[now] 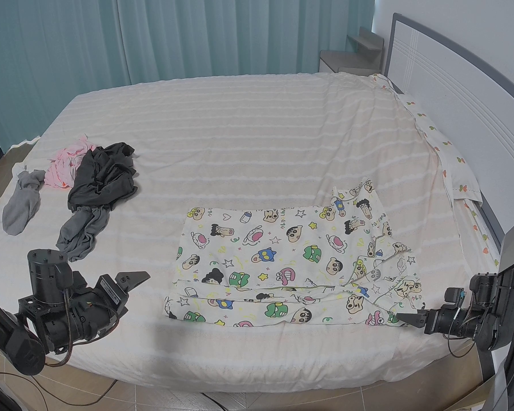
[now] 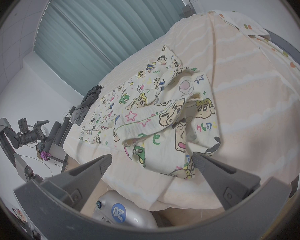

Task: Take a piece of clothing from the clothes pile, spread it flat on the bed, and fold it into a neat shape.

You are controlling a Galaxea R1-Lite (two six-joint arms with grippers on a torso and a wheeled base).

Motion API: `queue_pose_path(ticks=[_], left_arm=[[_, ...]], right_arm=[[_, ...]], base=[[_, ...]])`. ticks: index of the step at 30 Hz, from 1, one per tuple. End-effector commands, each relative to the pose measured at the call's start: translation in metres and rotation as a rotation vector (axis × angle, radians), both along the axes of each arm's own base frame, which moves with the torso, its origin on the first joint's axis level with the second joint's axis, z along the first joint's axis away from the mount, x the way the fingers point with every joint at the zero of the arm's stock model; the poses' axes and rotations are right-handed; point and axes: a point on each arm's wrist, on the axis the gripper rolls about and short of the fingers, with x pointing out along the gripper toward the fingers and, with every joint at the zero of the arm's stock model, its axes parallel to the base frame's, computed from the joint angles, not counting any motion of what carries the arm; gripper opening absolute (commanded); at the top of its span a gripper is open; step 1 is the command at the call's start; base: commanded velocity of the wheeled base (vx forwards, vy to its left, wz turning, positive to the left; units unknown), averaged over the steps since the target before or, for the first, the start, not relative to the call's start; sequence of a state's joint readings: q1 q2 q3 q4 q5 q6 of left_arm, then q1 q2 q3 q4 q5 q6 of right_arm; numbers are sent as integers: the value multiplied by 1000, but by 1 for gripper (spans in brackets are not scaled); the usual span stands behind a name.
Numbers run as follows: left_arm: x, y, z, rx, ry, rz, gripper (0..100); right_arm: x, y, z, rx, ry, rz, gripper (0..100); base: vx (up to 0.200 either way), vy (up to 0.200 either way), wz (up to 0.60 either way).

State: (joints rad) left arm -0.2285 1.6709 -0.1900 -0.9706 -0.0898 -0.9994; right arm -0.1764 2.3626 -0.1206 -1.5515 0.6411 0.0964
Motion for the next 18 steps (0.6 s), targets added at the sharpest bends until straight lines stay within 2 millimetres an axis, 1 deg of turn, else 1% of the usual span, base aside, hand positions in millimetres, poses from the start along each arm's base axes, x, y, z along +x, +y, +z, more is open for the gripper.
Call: queue_pose_path(ticks=[1,9,10,12,18], left_arm=[[1,0,-1,0,5,0,100],[1,-1,-3,2,13,-3,100],[1,-1,-3,2,13,-3,100],[0,-1,-3,2,13,-5,100],[0,-1,-3,2,13,-5,100]], right_arm=[[5,-2,-6,0,-3,-3,100],[14,-4,-10,-4,-23,-6,100],[14,-4,-10,-4,-23,-6,0],[16,-5,-13,-5,-24,-9,0],[15,-6,-14,-6,-16,-16,0]], base=[[0,0,0],[0,0,0],[0,0,0],[0,0,0],[0,0,0]])
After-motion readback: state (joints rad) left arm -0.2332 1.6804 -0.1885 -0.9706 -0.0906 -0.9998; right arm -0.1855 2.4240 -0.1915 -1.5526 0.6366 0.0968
